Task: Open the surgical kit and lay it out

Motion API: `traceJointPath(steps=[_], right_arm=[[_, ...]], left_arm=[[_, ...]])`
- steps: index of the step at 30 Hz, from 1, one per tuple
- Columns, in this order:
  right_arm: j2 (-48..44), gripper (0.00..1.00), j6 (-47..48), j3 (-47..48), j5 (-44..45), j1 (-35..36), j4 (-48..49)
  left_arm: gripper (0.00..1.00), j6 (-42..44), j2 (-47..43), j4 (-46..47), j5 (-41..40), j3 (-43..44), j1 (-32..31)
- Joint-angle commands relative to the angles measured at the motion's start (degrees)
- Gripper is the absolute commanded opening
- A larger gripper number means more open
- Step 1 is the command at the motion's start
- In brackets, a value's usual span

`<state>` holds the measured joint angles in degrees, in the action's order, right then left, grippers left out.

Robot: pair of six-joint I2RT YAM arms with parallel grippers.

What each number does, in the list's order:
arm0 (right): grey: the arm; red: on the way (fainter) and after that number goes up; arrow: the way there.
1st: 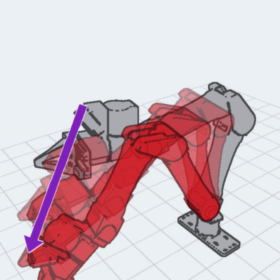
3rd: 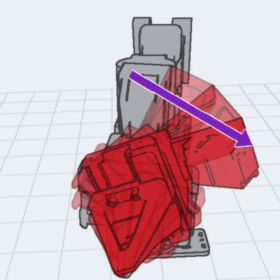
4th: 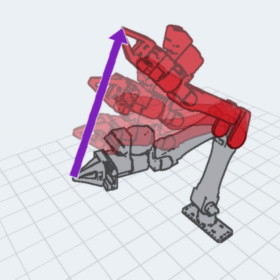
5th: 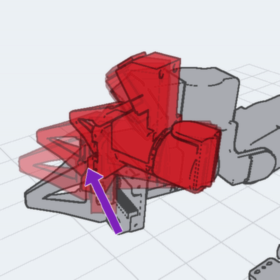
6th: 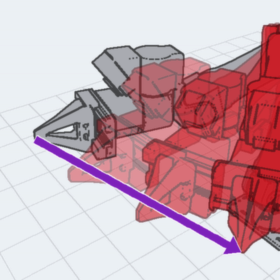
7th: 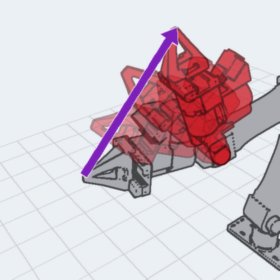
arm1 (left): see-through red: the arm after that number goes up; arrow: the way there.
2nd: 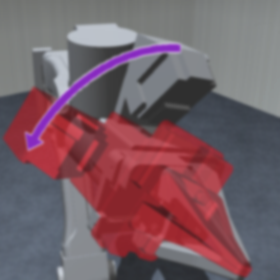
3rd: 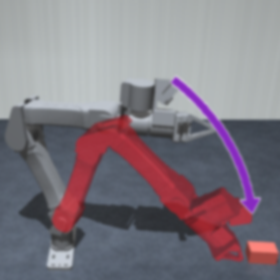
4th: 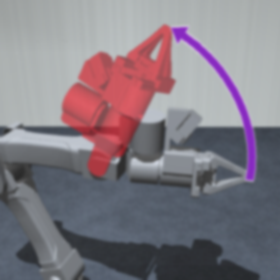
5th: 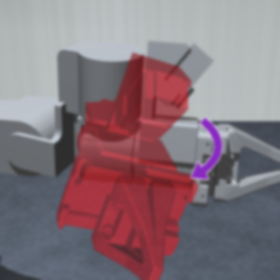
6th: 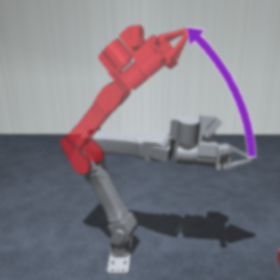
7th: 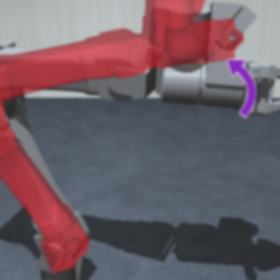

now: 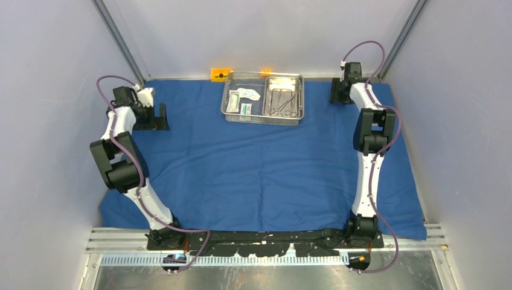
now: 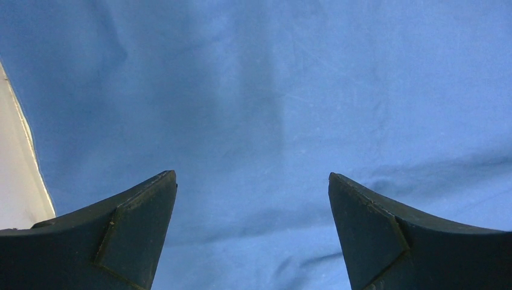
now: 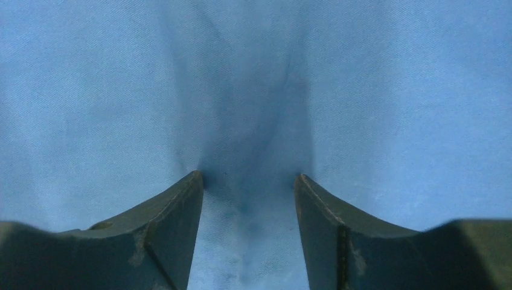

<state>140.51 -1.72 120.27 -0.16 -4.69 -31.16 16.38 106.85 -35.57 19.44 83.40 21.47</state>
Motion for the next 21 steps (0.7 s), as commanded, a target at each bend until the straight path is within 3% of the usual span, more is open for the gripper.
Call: traceJointPath(steps=[1, 12, 21], right_arm=[[2.47, 0.55, 0.74, 2.41, 3.03, 0.12, -1.67], [3.19, 0.01, 0.76, 1.69, 2.34, 0.12, -3.1], [4.69, 0.0, 0.74, 7.49, 3.97, 0.12, -4.5]], left_arm=[[1.0, -1.03, 0.7, 0.06, -0.14, 2.91, -0.26], [1.0, -0.82, 1.7, -0.25, -0.68, 4.54, -0.56], [1.0, -0.09, 1.94, -0.47, -1.42, 4.72, -0.58]])
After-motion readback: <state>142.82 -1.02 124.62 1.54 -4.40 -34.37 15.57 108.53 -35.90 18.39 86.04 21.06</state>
